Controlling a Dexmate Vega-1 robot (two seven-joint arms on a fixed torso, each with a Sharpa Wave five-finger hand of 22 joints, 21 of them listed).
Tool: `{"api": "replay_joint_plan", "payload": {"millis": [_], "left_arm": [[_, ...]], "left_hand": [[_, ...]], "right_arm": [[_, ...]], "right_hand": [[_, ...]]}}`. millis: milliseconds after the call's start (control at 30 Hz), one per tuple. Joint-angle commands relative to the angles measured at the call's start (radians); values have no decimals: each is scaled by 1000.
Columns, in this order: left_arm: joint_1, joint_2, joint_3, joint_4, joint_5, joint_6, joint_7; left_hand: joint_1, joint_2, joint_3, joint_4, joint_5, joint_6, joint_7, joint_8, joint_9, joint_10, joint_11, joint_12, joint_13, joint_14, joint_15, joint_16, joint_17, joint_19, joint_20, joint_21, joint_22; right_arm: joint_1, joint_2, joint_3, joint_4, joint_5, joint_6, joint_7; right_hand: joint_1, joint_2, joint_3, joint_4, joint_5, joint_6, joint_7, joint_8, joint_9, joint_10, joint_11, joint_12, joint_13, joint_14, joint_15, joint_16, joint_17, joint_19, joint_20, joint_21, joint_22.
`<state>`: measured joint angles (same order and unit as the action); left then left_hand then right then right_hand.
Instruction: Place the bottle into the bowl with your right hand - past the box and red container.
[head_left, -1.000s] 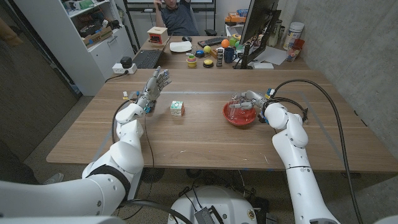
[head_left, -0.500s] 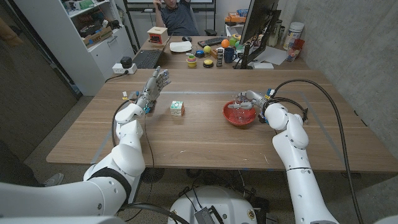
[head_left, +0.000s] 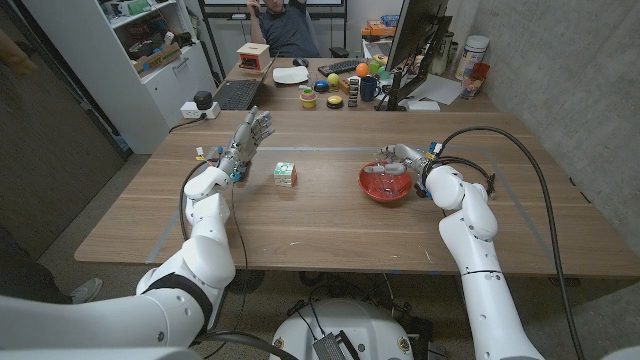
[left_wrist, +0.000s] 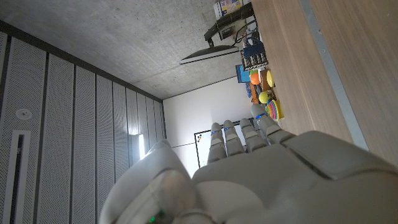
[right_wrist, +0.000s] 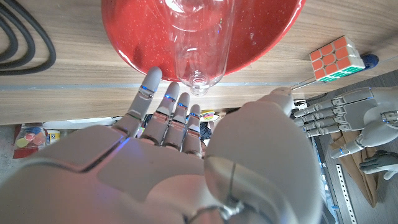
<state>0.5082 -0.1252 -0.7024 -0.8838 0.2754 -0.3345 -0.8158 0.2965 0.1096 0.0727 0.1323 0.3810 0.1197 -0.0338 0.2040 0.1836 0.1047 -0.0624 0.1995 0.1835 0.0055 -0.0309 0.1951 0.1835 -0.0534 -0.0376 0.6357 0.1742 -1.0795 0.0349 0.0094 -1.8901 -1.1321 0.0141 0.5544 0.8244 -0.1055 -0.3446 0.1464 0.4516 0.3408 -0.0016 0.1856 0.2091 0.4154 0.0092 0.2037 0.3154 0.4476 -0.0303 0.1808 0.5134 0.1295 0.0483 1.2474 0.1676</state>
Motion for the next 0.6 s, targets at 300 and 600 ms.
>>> {"api": "replay_joint_plan", "payload": {"millis": [300, 600], "left_arm": [[28, -13, 10, -58, -19, 23, -6], [44, -19, 15, -89, -25, 31, -8]], "left_hand": [[-4, 1, -5, 3, 8, -3, 5, -4, 4, 1, 6, 0, 6, 8, -32, -5, 3, 5, -5, -3, 5], [-4, 1, -7, 2, 8, -2, 6, -4, 4, 1, 7, 0, 5, 8, -31, -5, 2, 6, -4, -5, 5]], "right_arm": [[5, 7, 4, -3, 29, 46, -40], [12, 18, -4, -14, 30, 55, -52]], "right_hand": [[-31, 0, 3, 3, 13, 8, 18, 13, 0, -4, 11, 13, -8, -18, 10, 7, -23, -45, 42, -55, -2], [-42, 4, 7, 2, 18, 11, 19, 16, 1, -3, 12, 18, -14, -37, 15, 5, -41, -83, 48, -95, -3]]}}
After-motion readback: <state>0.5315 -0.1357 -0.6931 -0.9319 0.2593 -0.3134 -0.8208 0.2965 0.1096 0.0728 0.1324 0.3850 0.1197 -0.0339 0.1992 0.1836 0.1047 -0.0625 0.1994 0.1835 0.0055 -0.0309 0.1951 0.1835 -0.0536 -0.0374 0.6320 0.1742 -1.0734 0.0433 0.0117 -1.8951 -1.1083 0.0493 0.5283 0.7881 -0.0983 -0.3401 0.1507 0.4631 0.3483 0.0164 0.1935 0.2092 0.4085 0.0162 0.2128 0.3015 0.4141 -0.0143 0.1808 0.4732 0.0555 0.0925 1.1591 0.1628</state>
